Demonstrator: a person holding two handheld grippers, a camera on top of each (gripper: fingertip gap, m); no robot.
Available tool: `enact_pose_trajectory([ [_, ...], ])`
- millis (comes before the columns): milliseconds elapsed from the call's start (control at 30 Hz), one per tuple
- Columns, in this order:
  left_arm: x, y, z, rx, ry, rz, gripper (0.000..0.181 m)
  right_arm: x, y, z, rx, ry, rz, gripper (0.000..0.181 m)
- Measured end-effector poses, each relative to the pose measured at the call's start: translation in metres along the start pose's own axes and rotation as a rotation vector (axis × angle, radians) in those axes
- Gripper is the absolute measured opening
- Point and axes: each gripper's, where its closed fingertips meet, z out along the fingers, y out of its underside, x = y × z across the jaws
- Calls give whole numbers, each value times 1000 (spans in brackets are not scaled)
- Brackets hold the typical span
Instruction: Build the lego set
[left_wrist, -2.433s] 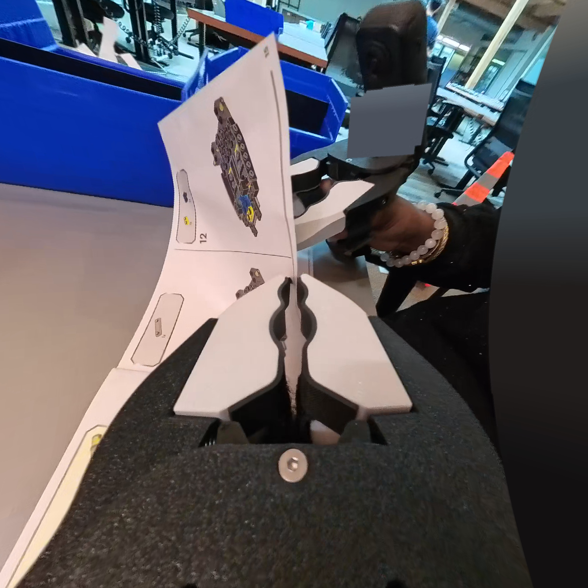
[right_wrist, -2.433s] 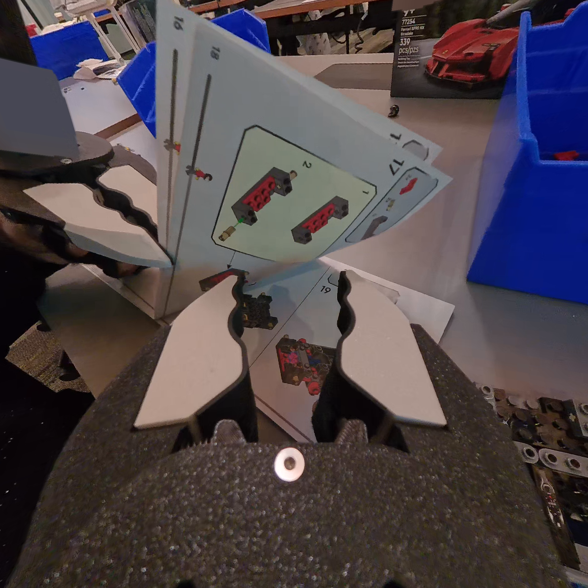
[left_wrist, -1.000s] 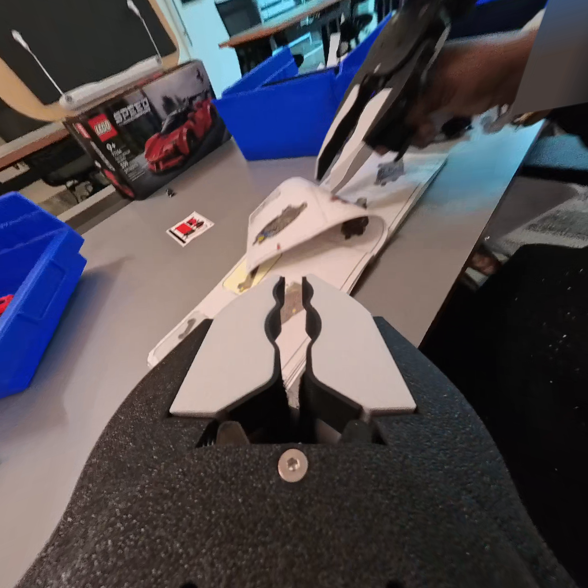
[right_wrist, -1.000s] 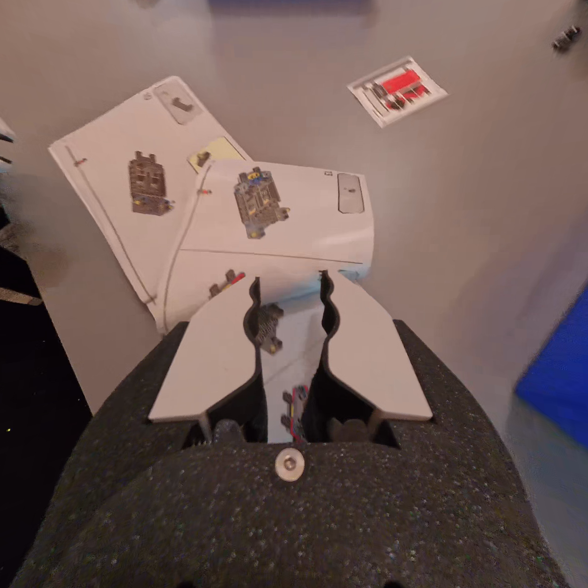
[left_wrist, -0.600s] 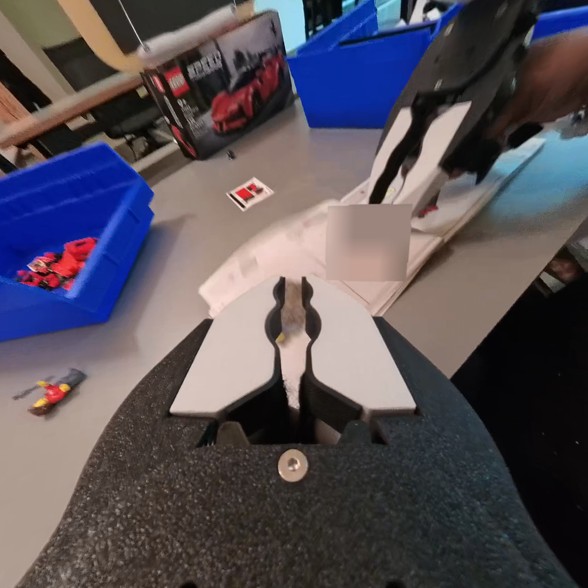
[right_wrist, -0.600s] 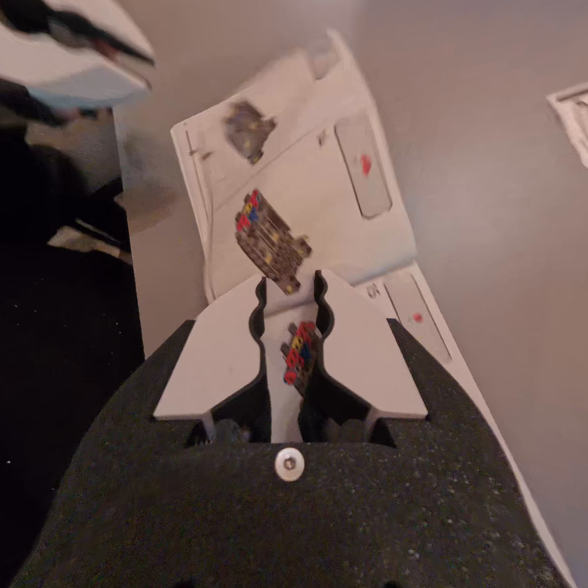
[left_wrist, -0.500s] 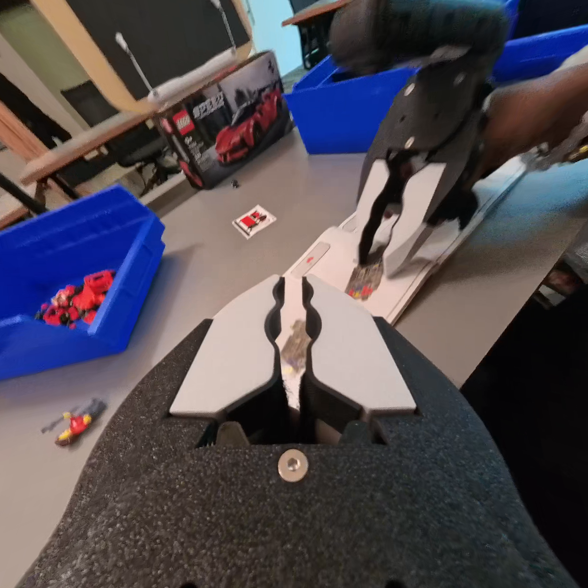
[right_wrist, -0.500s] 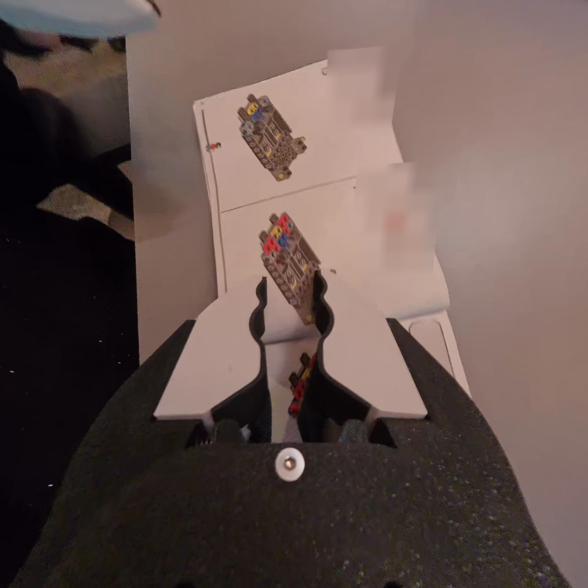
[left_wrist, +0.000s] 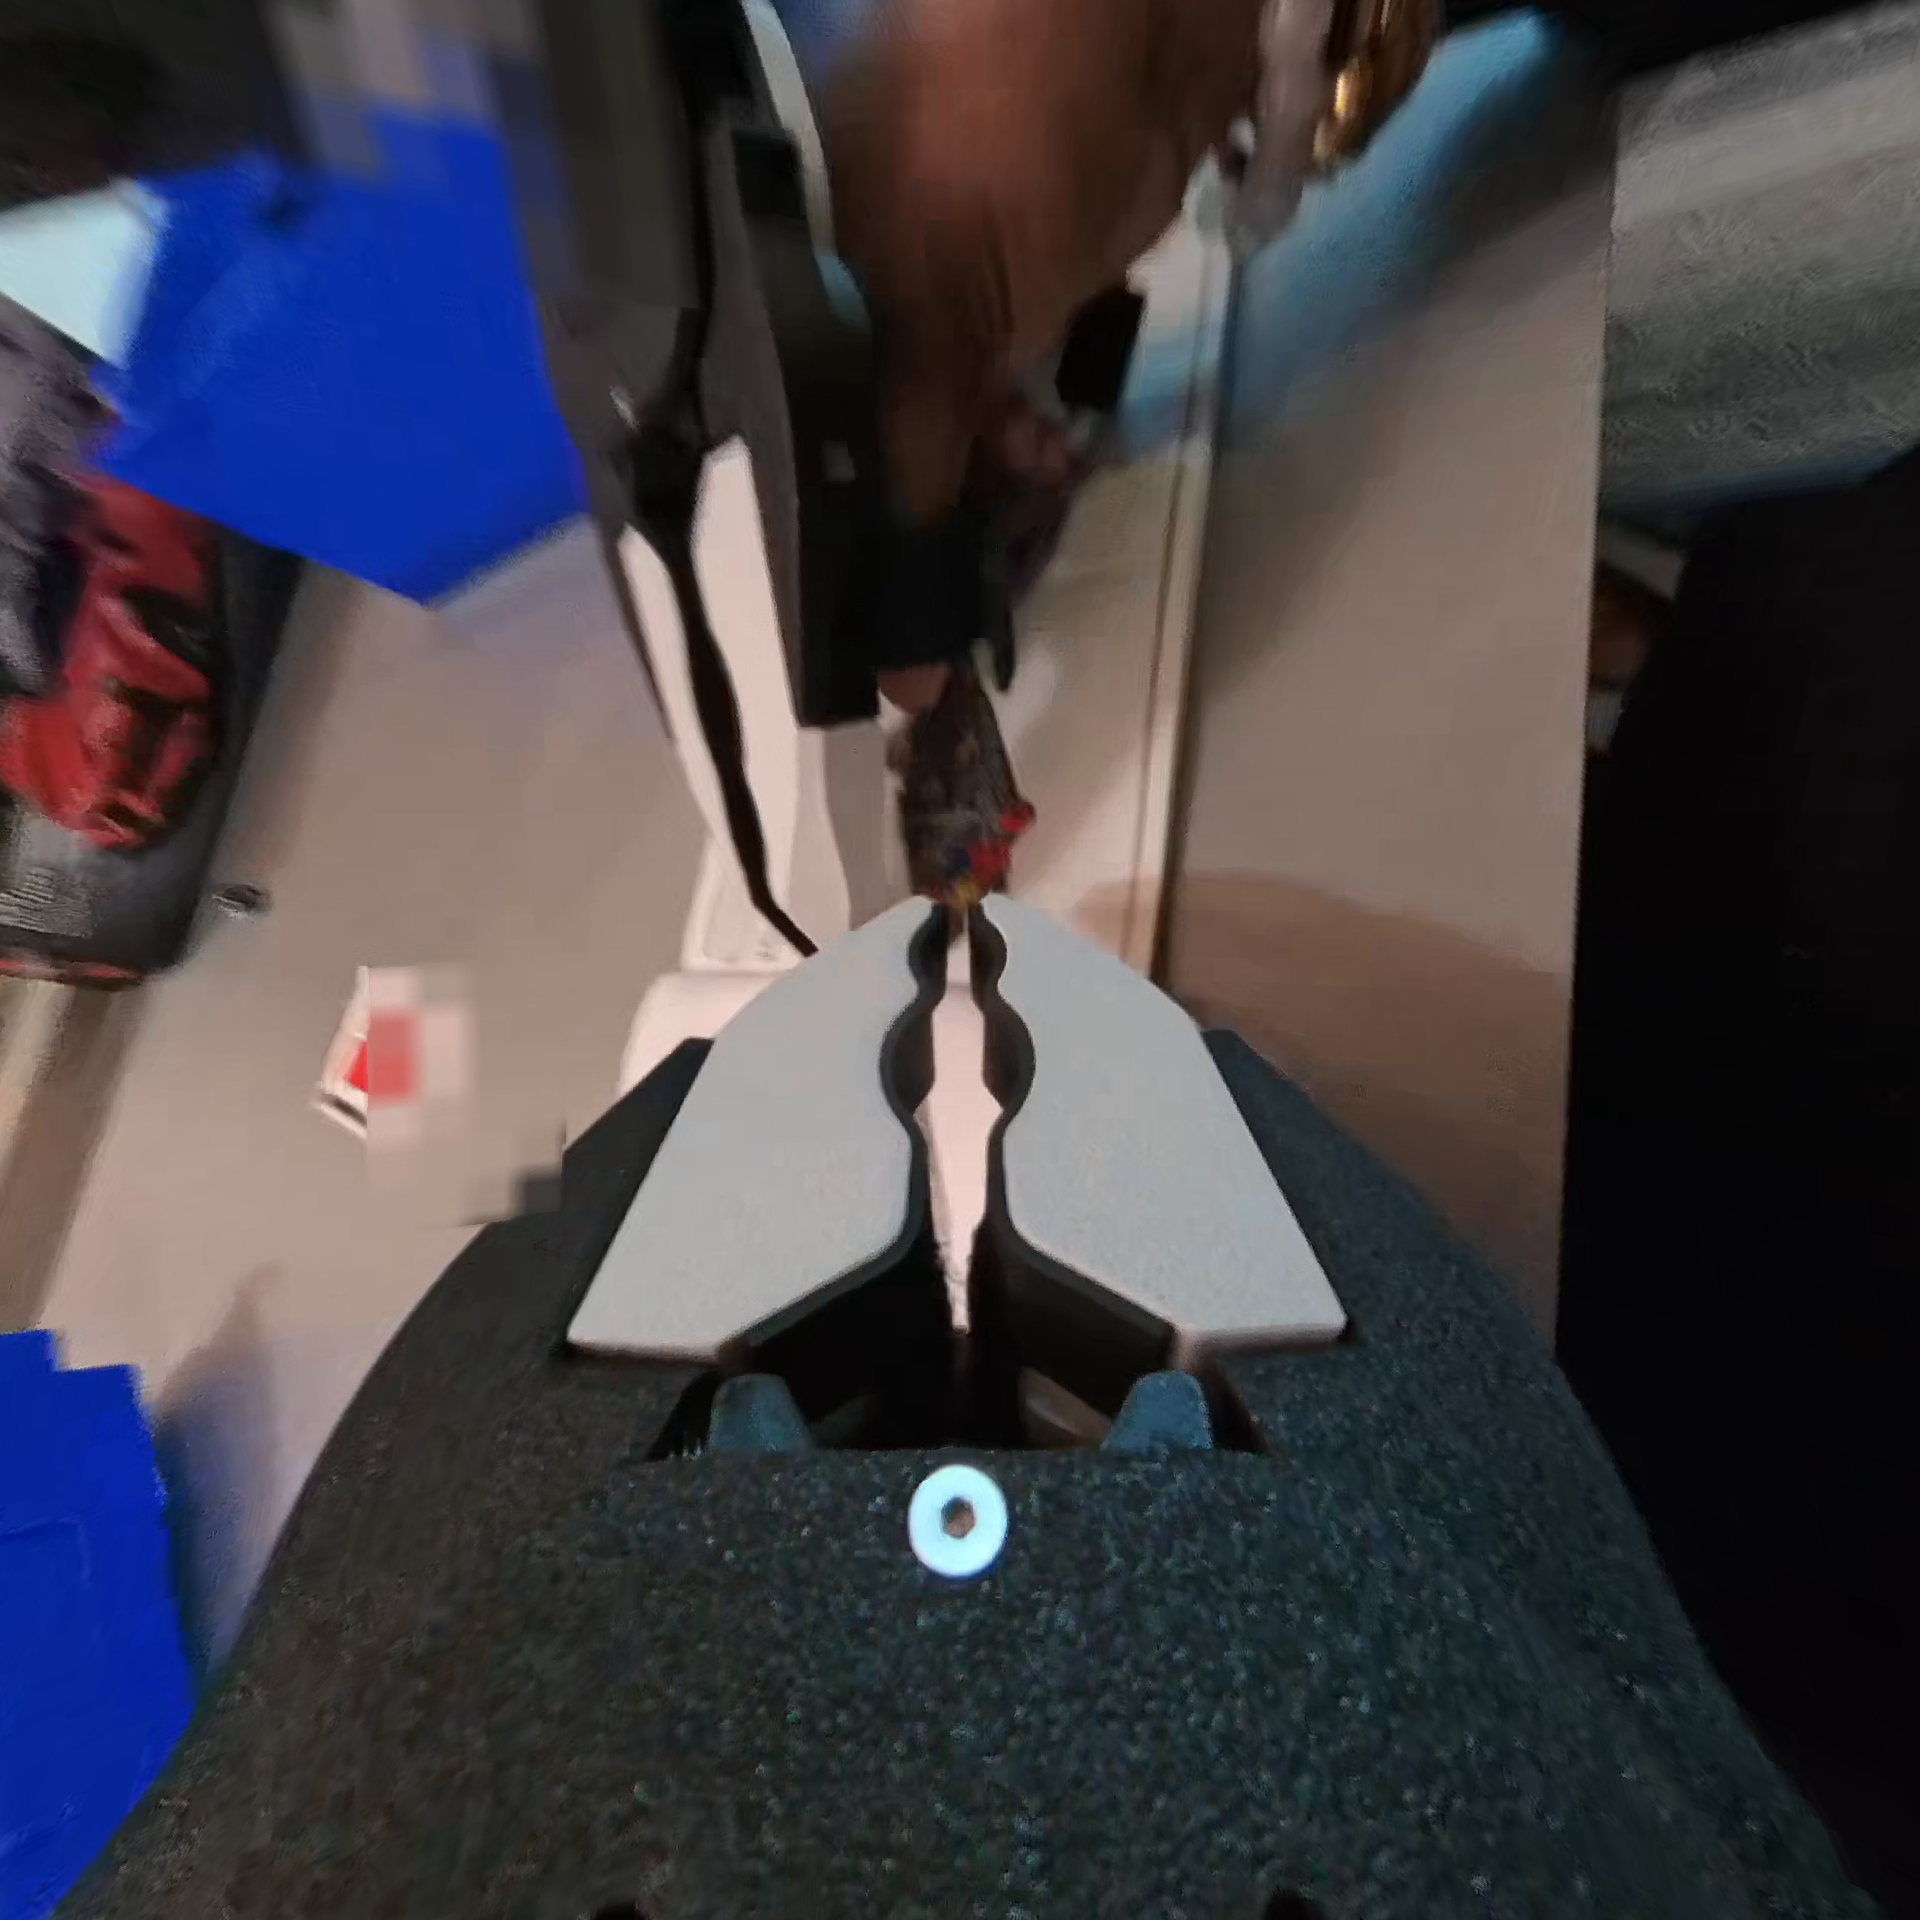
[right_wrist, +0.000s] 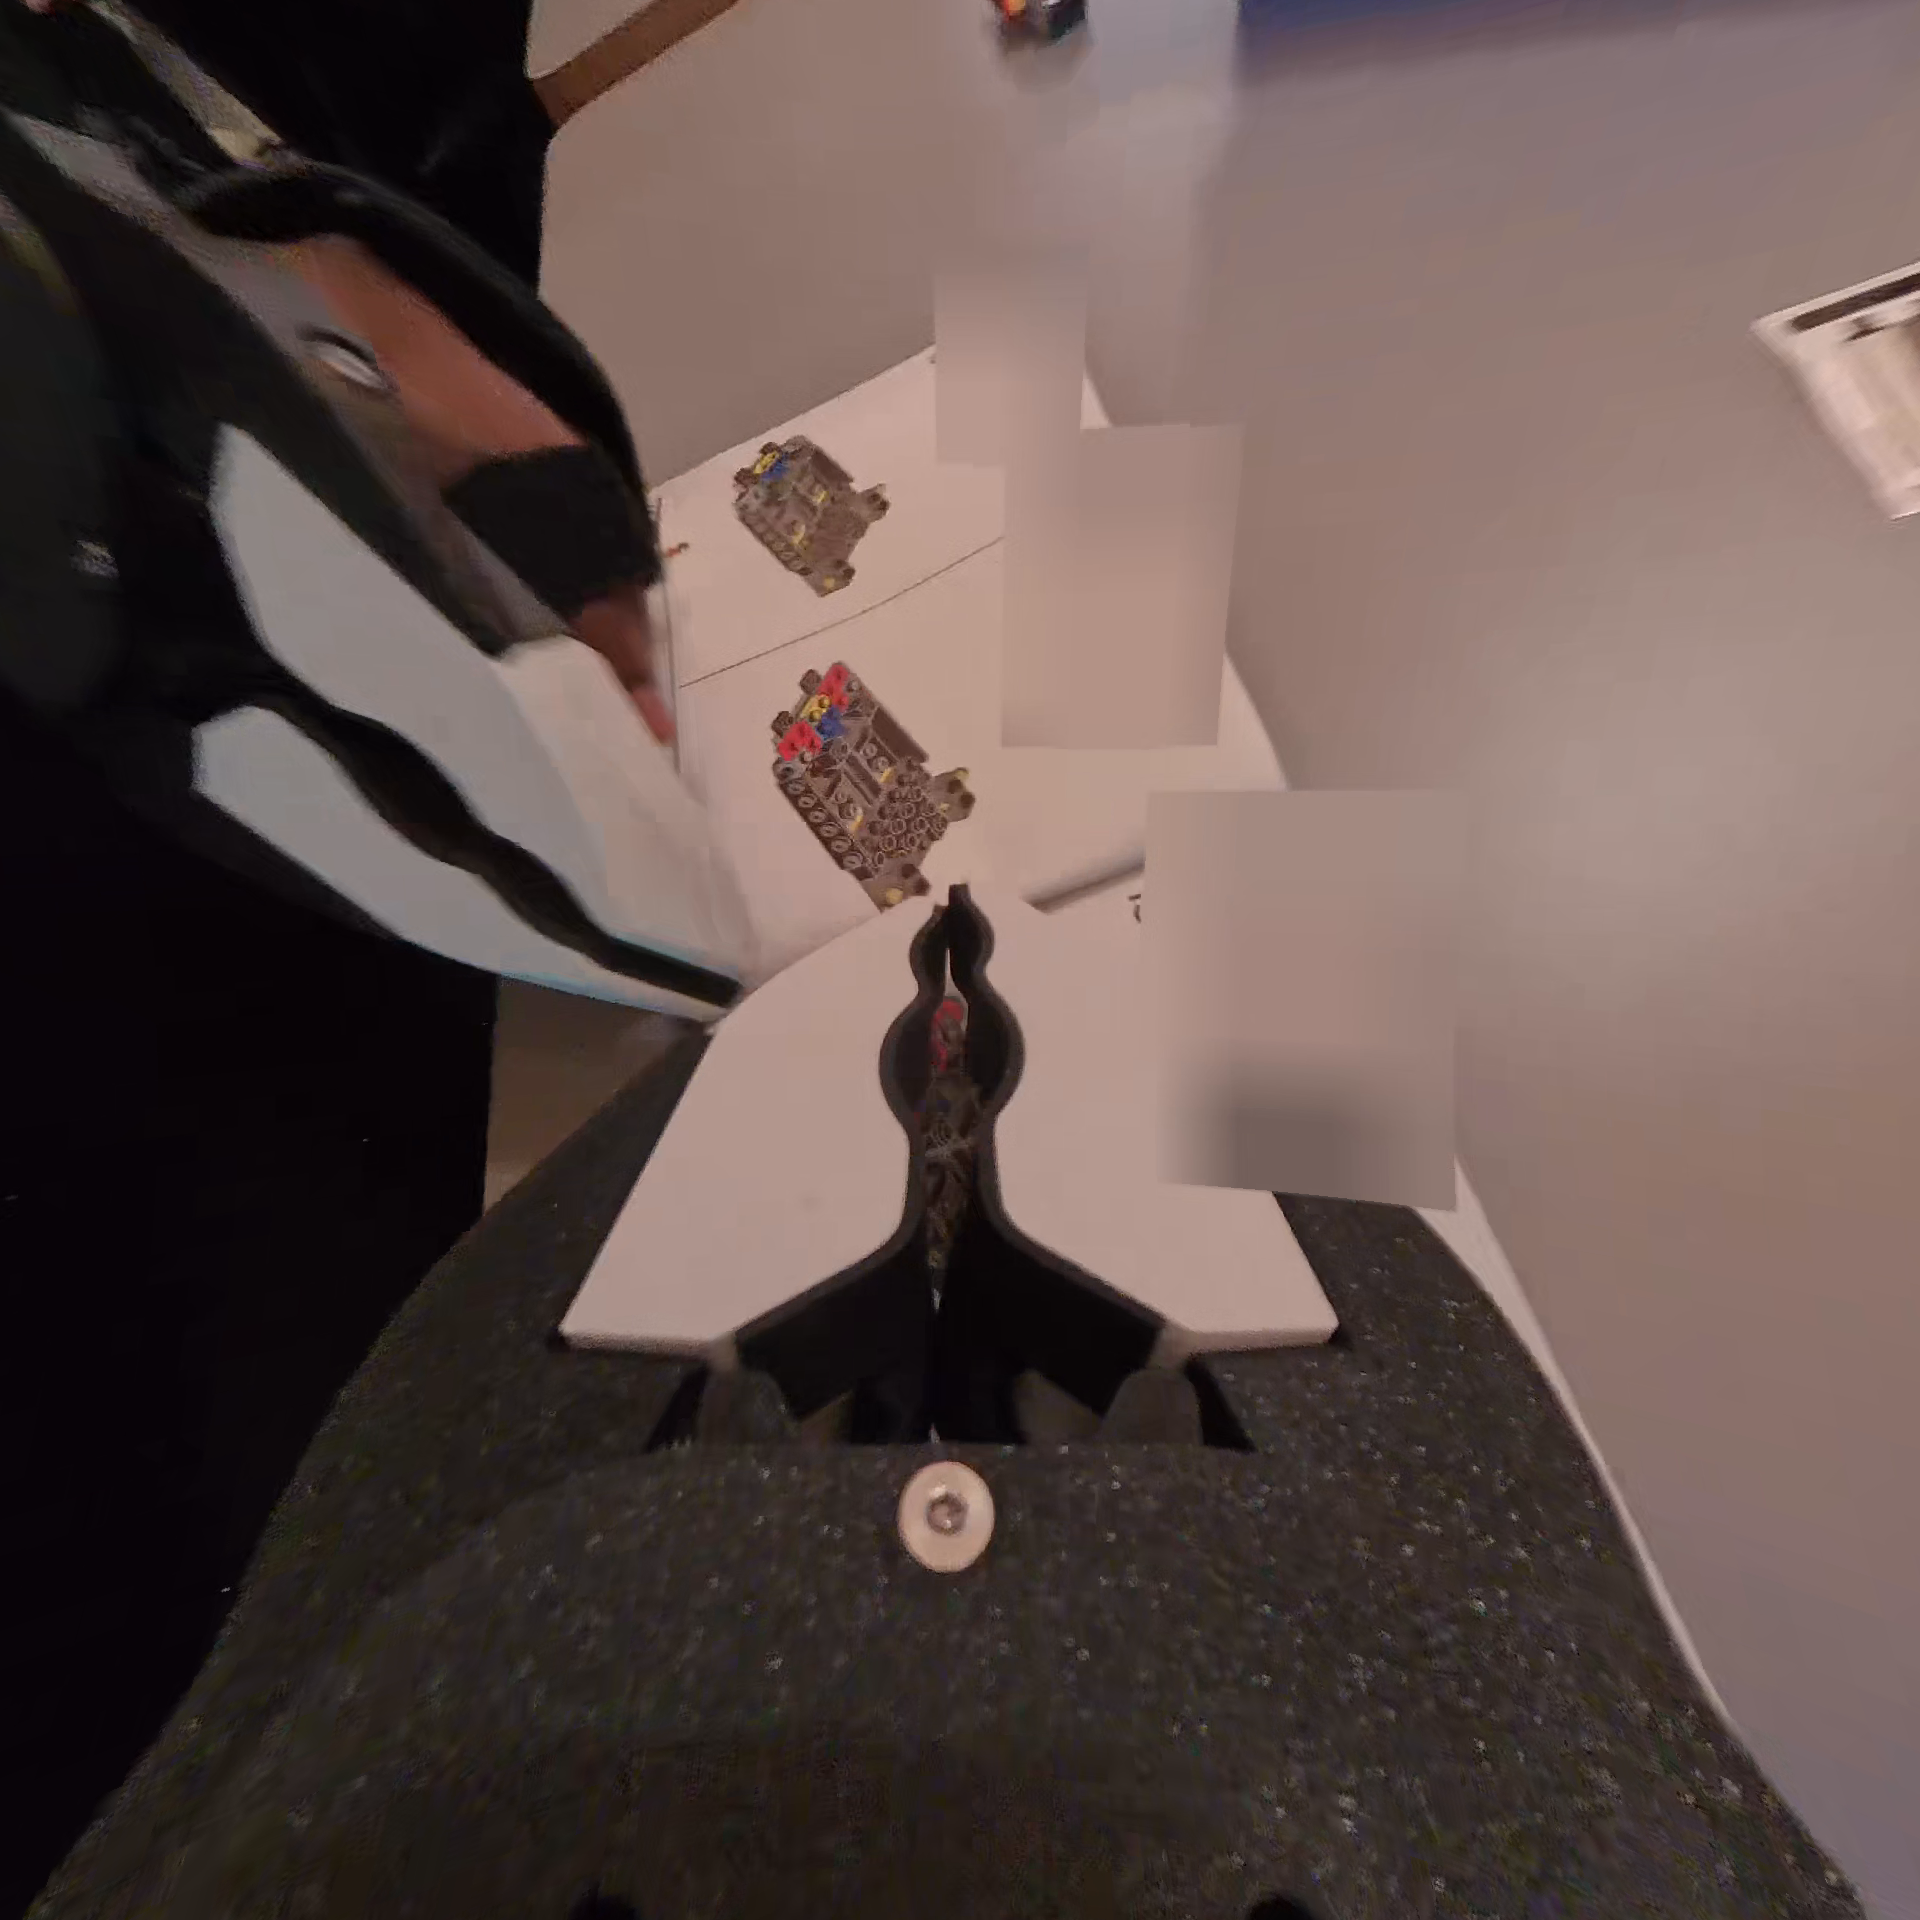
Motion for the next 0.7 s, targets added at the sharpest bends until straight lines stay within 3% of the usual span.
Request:
enact_pose_trajectory([
  [67,16,18,8,-60,112,-88,3,2,6,5,-57,-3,23,0],
  [167,17,17,5,30,118,-215,1,2,10,7,-89,-24,37,0],
  [333,18,19,4,26,73,-164,0,-16,10,10,-111,-148,16,0],
  [533,18,19,4,24,76,-166,0,-13,11,15,-162,-215,191,0],
  [700,18,19,5,23,73,-166,0,-1,2,19,-149,-210,229,0],
])
